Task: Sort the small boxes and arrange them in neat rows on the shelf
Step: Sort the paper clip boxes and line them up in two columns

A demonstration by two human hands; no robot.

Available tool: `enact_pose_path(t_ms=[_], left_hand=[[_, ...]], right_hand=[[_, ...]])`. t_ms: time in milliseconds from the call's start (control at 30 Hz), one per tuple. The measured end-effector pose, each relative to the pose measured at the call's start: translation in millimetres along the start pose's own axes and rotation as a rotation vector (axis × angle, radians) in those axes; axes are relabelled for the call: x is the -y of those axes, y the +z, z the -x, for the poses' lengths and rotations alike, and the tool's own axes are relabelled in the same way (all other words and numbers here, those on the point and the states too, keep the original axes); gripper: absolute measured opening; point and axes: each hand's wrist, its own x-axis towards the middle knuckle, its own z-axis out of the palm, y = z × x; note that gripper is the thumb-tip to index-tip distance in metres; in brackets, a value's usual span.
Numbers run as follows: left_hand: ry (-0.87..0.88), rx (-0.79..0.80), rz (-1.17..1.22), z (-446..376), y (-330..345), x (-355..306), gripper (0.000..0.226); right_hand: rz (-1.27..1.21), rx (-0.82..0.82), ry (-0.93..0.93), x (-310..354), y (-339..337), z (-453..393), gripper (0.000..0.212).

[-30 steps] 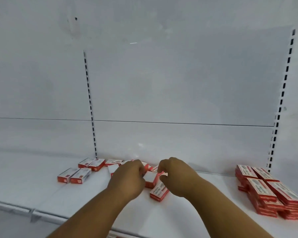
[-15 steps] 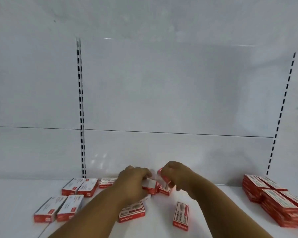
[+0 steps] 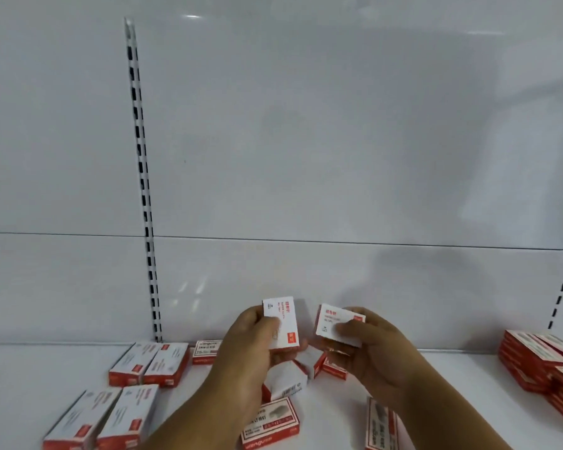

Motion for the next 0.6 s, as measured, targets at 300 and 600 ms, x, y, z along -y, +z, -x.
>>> enact_pose_path(t_ms=[300, 600], left_hand=[[0.057, -0.056, -0.239, 9.2, -7.1, -8.1, 0.02], [0.177, -0.085, -0.433, 20.7, -4.3, -17.3, 0.029]], right_hand=[[-0.097, -0.042, 0.035, 1.5, 12.6, -2.8, 0.025], [0.315, -0.122, -0.08, -5.7, 35.8, 23.6, 0.021]])
